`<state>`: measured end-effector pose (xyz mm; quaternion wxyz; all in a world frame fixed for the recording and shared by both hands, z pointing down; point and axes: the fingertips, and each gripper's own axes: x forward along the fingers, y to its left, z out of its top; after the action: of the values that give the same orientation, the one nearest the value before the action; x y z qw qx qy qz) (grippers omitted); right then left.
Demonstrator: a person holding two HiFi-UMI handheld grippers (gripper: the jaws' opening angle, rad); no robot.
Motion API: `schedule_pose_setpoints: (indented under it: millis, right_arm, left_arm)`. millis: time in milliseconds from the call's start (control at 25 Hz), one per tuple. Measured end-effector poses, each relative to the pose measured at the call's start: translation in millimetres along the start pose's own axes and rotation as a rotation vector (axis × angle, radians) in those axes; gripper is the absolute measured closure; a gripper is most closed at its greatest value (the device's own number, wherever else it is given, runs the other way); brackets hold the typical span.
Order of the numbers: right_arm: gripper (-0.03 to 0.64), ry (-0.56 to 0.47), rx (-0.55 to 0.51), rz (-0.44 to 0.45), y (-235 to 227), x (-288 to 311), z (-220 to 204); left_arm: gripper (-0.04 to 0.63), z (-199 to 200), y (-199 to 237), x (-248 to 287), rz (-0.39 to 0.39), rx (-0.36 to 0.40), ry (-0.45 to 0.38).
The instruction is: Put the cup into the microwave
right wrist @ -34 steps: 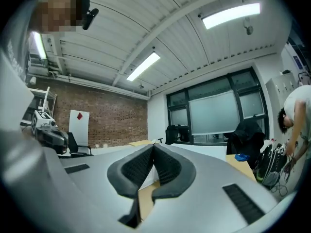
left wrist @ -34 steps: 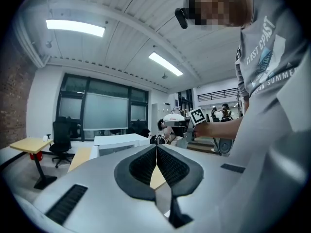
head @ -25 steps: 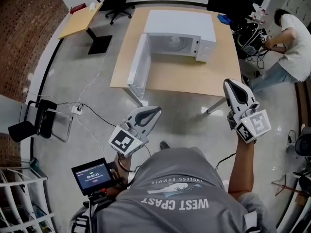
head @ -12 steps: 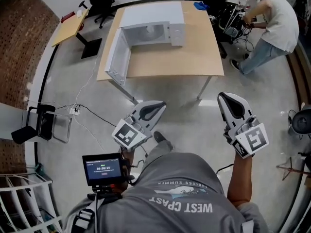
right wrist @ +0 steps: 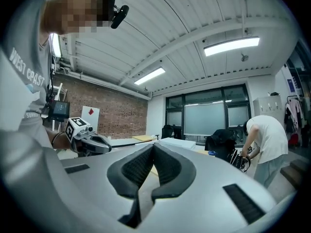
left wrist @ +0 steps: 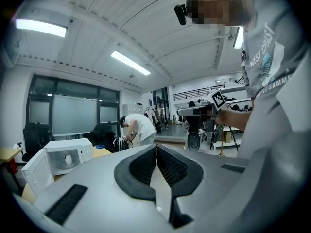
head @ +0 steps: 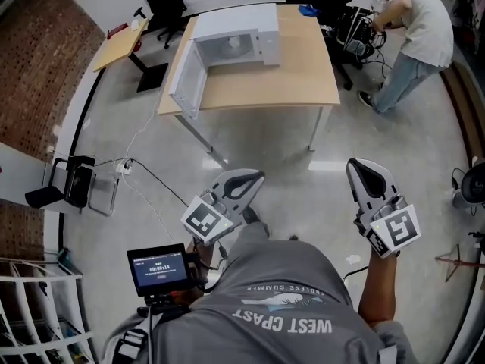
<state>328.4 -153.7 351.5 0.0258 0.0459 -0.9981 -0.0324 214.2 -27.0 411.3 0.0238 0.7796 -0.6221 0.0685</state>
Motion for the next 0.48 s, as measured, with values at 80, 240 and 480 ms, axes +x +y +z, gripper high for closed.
schedule_pose_setpoints:
  millis: [80,240,480]
  right_arm:
    - [0.6,-0.004,-0.001,0.001,10.0,-10.3,4.0]
    - [0.6,-0.006,-0.004,0.003,34.0,-22.6,9.4]
    - [0.6,-0.005,-0.004,-0.014,76.6,-19.6,16.3]
  left_arm:
    - [0.574,4.0,-9.6,-10.9,0.01,0.005,-0.003]
    - [0.574,6.9,-22.9,-34.1,0.016,0.017,-0.011]
    - [0.574,1.0,-22.7,-89.3,0.03,0.015,-0.017]
